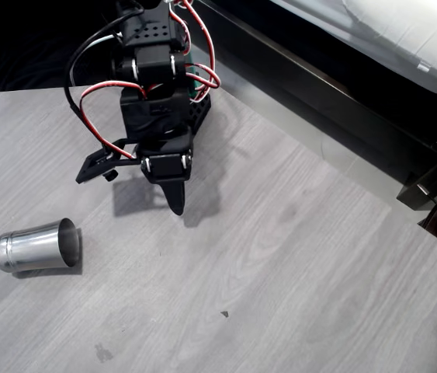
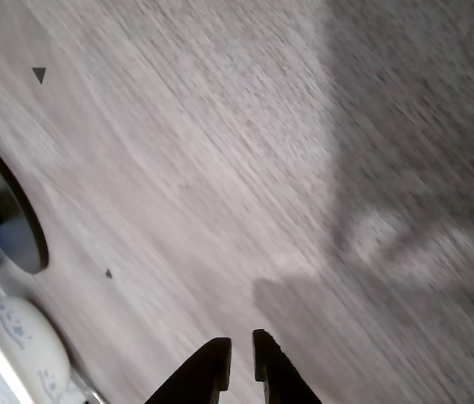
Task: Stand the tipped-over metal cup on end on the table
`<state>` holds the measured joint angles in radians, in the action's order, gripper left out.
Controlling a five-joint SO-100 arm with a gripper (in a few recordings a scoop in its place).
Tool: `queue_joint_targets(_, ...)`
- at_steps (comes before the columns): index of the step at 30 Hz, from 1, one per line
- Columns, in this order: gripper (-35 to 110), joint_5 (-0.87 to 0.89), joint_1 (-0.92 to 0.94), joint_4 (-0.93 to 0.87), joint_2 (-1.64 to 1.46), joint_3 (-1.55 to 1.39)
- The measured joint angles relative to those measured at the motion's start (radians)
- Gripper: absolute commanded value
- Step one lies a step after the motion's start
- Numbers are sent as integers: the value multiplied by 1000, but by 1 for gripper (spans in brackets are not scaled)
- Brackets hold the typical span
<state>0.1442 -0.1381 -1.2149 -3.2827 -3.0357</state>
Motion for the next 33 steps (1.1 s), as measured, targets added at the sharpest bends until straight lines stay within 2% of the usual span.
queue_joint_targets(6, 0, -78, -2, 5, 0, 0)
queue_joint_targets(11, 0, -298, 206, 54, 48, 204)
queue_joint_targets(14, 0, -393, 356, 57, 345, 479)
queue_joint_targets(18, 0, -491, 538, -140, 948, 1019)
queue_joint_targets(23, 15, -649, 681, -334, 1534, 1574)
queue_joint_targets(28, 36, -808, 792, -371, 1752, 1692)
queue_joint_targets(33, 36, -930, 861, -390, 1848, 1697)
